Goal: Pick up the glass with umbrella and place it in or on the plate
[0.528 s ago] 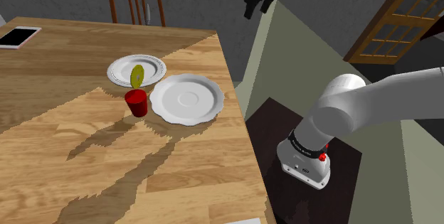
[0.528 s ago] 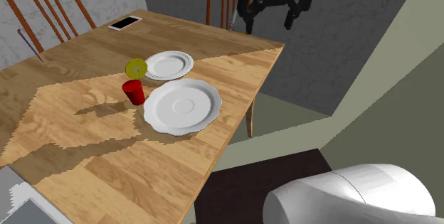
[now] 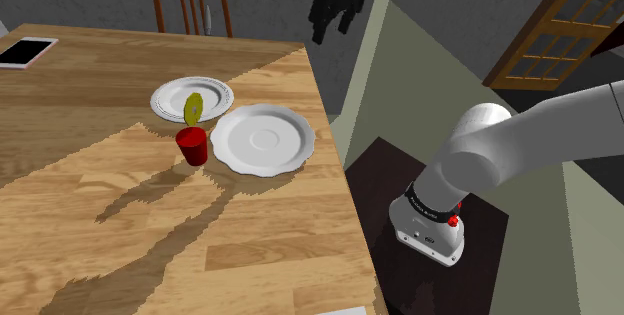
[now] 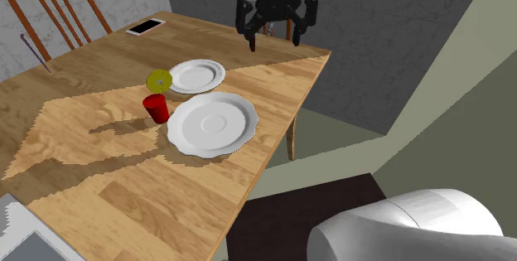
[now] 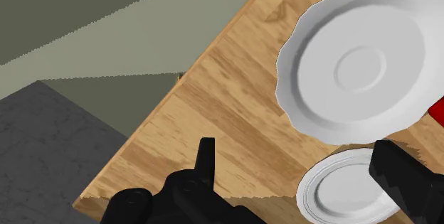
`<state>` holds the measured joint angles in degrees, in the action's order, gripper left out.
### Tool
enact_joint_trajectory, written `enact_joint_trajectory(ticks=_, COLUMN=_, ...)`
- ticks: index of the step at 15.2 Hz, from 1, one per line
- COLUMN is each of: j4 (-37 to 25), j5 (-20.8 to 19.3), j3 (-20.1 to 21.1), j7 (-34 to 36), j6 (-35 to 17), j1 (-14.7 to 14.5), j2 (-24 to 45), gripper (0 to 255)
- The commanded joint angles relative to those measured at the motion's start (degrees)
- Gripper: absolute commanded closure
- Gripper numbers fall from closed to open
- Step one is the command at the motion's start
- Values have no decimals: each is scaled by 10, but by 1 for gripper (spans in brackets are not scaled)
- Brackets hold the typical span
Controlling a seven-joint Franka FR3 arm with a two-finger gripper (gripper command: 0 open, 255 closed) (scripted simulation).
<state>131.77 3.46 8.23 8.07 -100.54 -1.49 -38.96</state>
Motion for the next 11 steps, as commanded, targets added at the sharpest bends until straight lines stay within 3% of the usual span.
enact_joint_trajectory(ticks=1, j4=-7, j5=8, j3=21, j7=20, j6=-12, j1=-7, j2=24, gripper=0)
enact_joint_trajectory(ticks=11, j4=-70, j5=23, j3=128, j7=125, j6=-70, j1=-32, j2=170, gripper=0)
